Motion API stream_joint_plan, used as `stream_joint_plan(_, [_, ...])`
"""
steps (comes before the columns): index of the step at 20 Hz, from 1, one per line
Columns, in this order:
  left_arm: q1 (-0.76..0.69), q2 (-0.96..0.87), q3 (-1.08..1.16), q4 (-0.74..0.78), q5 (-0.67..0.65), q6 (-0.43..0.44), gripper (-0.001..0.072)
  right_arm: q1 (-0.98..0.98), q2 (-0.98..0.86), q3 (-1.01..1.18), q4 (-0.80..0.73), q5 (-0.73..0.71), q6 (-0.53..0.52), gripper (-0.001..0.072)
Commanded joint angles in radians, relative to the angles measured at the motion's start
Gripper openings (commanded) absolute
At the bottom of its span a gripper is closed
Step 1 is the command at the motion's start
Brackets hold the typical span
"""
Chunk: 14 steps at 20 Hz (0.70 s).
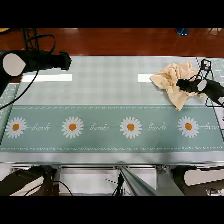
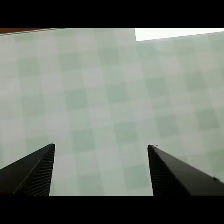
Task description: Fold the shirts.
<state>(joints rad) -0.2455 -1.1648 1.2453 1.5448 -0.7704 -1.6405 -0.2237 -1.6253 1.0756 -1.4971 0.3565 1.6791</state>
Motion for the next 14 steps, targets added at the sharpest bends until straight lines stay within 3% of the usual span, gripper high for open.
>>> stream_joint_plan(1, [0.0, 0.006, 0.013, 0.0, -0.002, 0.001, 0.0711, 0.009, 0.059, 0.039, -0.001, -0.016, -0.011, 0.0023])
stream_joint_plan(4, [0.0, 0.017, 0.089, 0.0, -0.066, 0.001, 0.0711, 0.028, 0.246, 0.121, 0.014, -0.007, -0.029, 0.0022])
stream_joint_plan(9, [0.0, 0.058, 0.33, 0.0, -0.337, 0.005, 0.0711, 0.171, 0.597, 0.247, 0.014, 0.023, -0.151, 0.0022])
stream_joint_plan(14, [0.0, 0.175, 0.462, 0.0, -0.512, 0.005, 0.0711, 0.346, 0.834, 0.311, 0.07, 0.199, -0.15, 0.0022])
